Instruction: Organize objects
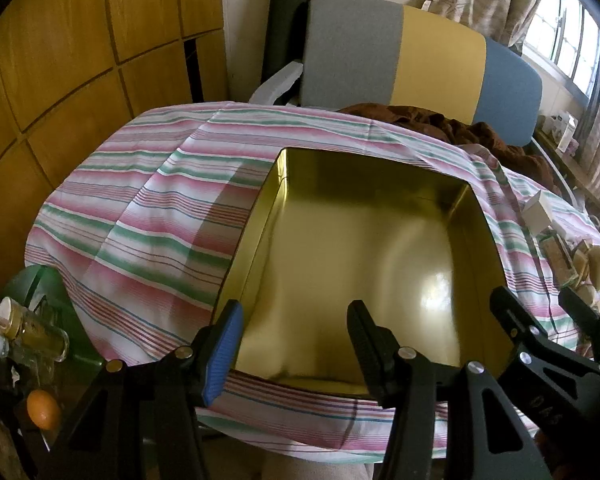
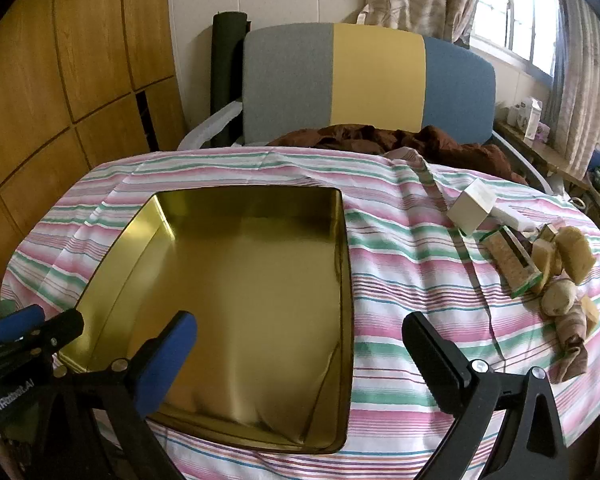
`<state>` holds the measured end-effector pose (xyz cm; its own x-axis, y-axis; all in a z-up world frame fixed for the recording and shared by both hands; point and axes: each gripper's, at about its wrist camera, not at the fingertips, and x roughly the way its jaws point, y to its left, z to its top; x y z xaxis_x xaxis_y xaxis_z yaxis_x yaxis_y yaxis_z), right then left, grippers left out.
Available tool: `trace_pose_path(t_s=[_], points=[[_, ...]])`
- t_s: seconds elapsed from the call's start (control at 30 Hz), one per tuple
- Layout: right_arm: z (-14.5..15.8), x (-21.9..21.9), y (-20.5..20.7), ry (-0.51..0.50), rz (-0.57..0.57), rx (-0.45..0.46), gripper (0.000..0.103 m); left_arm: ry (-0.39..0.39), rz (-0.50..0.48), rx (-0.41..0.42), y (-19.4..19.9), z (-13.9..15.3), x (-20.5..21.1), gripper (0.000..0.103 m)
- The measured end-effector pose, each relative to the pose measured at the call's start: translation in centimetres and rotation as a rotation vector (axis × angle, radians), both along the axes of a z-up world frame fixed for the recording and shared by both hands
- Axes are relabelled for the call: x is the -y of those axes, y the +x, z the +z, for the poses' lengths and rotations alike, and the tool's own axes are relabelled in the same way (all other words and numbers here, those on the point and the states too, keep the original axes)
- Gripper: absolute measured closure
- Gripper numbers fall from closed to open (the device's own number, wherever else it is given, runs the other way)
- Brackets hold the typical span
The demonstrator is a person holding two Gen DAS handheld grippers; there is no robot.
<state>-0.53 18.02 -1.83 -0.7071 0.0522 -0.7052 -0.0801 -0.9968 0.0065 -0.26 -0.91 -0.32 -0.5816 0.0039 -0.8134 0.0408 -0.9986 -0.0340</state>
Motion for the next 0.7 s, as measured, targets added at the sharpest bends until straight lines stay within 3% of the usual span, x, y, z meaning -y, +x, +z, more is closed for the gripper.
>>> trace_pose_path(t_s=[0.43, 0.7], points=[[0.4, -0.2, 0.3, -0.010, 0.002, -0.008, 0.000, 0.004, 0.007, 0.001, 0.1, -0.1, 0.0, 0.048], [2.3, -2.0, 1.7, -0.030, 0.022, -0.104, 0.000, 0.126, -0.055, 0.012, 0.7, -0.7, -0.9, 0.048]])
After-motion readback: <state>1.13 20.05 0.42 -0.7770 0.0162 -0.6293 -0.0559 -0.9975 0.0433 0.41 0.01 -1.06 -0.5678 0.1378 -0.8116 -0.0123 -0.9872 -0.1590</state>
